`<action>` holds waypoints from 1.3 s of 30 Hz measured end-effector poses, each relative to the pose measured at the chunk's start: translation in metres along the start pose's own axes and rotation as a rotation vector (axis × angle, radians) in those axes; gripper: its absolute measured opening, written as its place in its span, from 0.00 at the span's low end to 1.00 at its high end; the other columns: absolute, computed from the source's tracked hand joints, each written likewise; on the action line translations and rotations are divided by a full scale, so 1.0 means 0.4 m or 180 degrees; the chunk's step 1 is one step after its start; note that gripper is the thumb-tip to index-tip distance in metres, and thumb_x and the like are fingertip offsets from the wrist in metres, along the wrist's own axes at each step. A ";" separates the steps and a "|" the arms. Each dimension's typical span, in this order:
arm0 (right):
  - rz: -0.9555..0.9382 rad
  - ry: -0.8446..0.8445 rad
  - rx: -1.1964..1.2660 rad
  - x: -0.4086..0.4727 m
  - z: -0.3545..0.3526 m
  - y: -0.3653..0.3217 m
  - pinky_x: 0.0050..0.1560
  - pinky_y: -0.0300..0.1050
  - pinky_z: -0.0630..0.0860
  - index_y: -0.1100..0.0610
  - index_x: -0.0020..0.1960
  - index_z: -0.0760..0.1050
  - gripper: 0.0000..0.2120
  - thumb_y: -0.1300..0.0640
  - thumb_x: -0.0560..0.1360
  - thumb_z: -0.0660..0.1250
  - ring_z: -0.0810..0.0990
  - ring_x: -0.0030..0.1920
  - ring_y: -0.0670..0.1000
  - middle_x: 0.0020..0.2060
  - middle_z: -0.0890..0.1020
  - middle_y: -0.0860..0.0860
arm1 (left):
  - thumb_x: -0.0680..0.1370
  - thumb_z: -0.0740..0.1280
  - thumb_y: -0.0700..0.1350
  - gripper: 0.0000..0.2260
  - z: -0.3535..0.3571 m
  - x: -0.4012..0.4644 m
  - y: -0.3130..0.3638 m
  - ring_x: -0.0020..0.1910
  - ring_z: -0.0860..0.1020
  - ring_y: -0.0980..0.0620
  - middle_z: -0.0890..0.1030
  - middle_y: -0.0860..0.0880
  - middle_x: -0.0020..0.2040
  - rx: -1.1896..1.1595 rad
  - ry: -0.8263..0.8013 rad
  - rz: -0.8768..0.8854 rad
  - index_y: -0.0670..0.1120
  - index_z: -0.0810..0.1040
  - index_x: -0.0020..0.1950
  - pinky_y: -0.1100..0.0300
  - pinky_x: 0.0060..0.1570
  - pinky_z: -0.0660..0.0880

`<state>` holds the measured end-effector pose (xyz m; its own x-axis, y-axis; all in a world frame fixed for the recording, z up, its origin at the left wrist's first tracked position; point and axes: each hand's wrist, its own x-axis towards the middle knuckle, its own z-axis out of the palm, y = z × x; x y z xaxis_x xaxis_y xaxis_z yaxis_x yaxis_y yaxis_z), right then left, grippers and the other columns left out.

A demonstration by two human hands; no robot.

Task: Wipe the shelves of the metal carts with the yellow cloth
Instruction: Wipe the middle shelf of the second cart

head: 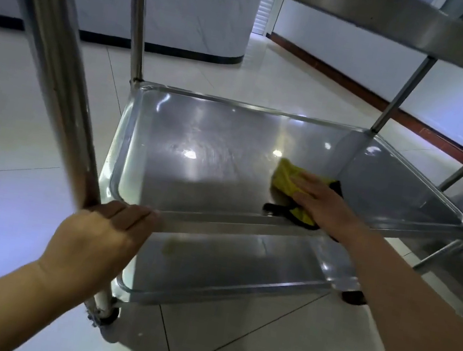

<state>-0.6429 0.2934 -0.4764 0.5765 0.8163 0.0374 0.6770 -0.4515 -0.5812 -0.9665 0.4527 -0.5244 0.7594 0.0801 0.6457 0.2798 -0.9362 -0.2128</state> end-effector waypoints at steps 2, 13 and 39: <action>0.0229 0.0147 -0.0132 0.012 -0.045 0.056 0.60 0.25 0.51 0.56 0.74 0.64 0.21 0.57 0.81 0.60 0.61 0.70 0.45 0.68 0.62 0.42 | 0.66 0.64 0.32 0.14 0.005 0.000 -0.005 0.31 0.80 0.42 0.84 0.44 0.42 0.0000 0.0059 0.0094 0.40 0.85 0.47 0.57 0.25 0.74; -0.0209 -0.0325 -0.1308 0.111 0.132 -0.078 0.75 0.57 0.49 0.50 0.78 0.55 0.23 0.49 0.83 0.46 0.48 0.78 0.53 0.78 0.53 0.51 | 0.73 0.59 0.33 0.16 0.043 -0.020 -0.012 0.34 0.82 0.43 0.84 0.45 0.45 0.0046 0.0454 0.0045 0.41 0.85 0.50 0.56 0.31 0.77; -0.0373 0.0067 -0.0602 0.221 0.067 0.023 0.74 0.52 0.57 0.48 0.73 0.67 0.22 0.43 0.81 0.55 0.62 0.74 0.52 0.73 0.66 0.51 | 0.76 0.55 0.58 0.22 0.094 0.135 0.008 0.55 0.78 0.42 0.81 0.44 0.52 -0.0064 -0.0773 -0.0155 0.45 0.81 0.53 0.49 0.55 0.73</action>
<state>-0.5980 0.3712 -0.5003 0.4967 0.8604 0.1138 0.8127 -0.4151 -0.4090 -0.9025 0.4670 -0.5177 0.8649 0.2030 0.4591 0.3097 -0.9356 -0.1696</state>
